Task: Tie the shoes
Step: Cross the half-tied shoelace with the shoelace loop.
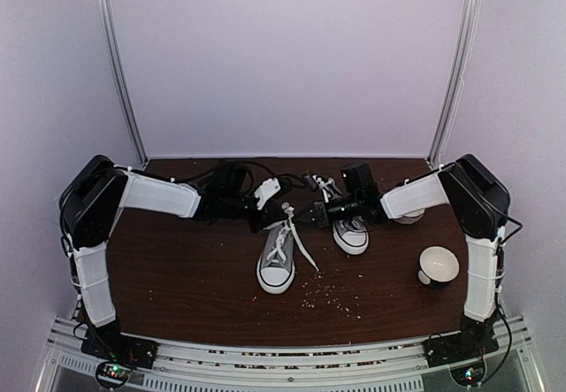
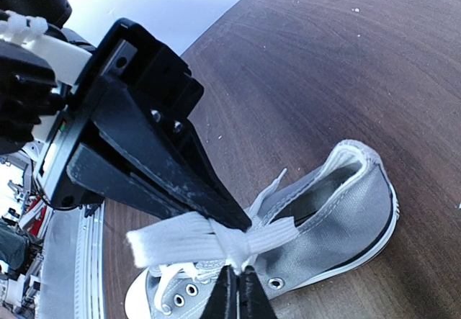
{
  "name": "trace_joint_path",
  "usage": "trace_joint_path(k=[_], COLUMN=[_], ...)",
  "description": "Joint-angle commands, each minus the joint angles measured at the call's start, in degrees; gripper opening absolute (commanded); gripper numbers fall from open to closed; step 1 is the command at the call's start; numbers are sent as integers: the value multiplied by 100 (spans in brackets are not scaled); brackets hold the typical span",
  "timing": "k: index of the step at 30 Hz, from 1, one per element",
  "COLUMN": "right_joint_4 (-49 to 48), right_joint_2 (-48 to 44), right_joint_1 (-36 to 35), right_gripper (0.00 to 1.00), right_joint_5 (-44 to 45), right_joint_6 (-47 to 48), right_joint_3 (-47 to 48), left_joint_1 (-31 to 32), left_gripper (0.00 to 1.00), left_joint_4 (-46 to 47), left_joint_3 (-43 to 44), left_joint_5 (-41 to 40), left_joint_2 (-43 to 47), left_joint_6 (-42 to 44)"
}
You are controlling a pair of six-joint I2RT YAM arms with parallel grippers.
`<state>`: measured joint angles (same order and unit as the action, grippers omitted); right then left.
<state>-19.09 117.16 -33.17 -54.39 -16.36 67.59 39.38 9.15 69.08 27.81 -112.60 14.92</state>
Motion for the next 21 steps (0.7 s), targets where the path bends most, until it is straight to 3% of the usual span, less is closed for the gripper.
trace_joint_path(k=[1,12,21], right_joint_4=[-76,94,264], right_joint_2=[22,1,-10], right_joint_1=[-23,-23,-23], right_gripper=[0,0,0], right_joint_5=[-72,-146,-198], right_joint_6=[23,143,262], right_joint_3=[107,147,241], left_joint_1=[-33,-129,-131], left_gripper=[0,31,38], left_joint_4=[-243,-1048,-1576], left_joint_3=[229,839,1222], left_joint_5=[118,-2,419], left_joint_2=[-182,-438,-684], left_joint_6=[196,542,868])
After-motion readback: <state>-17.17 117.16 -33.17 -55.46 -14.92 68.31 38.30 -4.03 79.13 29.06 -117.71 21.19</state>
